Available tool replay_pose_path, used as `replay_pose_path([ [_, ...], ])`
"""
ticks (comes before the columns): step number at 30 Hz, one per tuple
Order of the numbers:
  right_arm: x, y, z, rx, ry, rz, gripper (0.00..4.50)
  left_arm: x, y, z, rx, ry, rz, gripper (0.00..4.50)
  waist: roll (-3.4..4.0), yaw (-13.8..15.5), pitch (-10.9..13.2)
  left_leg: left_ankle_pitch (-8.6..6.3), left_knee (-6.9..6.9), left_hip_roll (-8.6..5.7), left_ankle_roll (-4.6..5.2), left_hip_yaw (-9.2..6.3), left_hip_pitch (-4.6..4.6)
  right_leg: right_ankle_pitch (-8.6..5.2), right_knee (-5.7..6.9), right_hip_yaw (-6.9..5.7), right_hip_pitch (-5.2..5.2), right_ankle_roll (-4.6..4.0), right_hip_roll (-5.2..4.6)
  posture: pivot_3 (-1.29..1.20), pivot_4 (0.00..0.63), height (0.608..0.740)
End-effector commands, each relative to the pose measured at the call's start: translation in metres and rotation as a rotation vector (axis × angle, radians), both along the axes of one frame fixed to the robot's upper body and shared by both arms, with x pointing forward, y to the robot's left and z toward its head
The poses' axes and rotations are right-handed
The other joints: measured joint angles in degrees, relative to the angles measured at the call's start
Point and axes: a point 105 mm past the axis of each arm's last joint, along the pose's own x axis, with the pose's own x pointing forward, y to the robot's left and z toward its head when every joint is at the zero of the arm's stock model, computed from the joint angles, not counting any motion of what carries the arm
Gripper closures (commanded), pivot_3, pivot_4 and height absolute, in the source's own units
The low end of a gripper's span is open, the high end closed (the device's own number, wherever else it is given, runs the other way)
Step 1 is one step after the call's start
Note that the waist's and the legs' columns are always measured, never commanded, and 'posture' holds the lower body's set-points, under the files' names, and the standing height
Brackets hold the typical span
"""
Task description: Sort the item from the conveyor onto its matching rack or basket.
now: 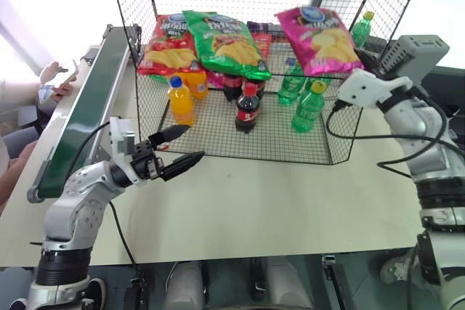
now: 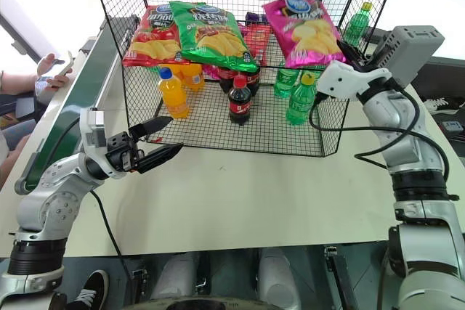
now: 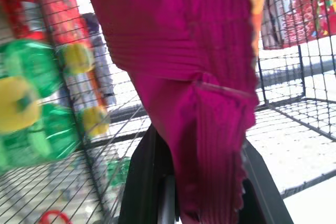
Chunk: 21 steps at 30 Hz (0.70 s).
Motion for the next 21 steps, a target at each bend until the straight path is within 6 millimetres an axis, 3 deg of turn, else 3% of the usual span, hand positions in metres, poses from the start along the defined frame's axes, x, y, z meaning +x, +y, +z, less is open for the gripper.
replay_pose_path([
  [1, 0.000, 0.007, 0.017, 0.095, -0.027, 0.046, 3.33, -0.005, -0.002, 0.006, 0.009, -0.048, -0.005, 0.00, 0.00, 0.0, 0.0, 0.00, 0.00, 0.00, 0.00, 0.00, -0.01, 0.00, 0.00, 0.00, 0.00, 0.00, -0.01, 0.00, 0.150, 0.740],
  [3, 0.001, 0.009, 0.019, 0.128, -0.021, 0.063, 2.67, -0.005, -0.002, 0.005, 0.008, -0.042, -0.005, 0.00, 0.00, 0.1, 0.0, 0.00, 0.00, -0.01, 0.00, 0.00, -0.01, 0.00, 0.00, 0.00, 0.00, 0.01, -0.02, 0.00, 0.150, 0.740],
  [8, -0.003, 0.013, 0.023, 0.226, 0.033, 0.146, 0.17, -0.003, 0.000, 0.003, 0.001, -0.039, 0.019, 0.00, -0.01, 0.0, 0.0, 0.00, 0.00, 0.00, 0.01, -0.01, 0.01, 0.00, 0.00, -0.01, 0.02, 0.01, -0.01, 0.00, 0.150, 0.740],
  [16, -0.011, 0.011, 0.034, 0.530, 0.275, 0.330, 0.07, -0.004, -0.001, -0.001, 0.007, -0.035, 0.027, 0.00, 0.01, 0.1, 0.0, -0.01, 0.00, 0.02, 0.03, -0.01, 0.02, 0.01, 0.03, -0.02, 0.02, 0.01, 0.00, 0.00, 0.150, 0.740],
  [21, -0.026, 0.029, 0.029, 0.563, 0.422, 0.497, 0.07, -0.003, -0.003, -0.003, 0.029, -0.048, 0.023, 0.00, 0.01, 0.1, 0.0, -0.02, 0.00, 0.00, 0.05, -0.01, 0.02, 0.01, 0.03, -0.02, 0.02, 0.00, -0.01, 0.00, 0.150, 0.740],
])
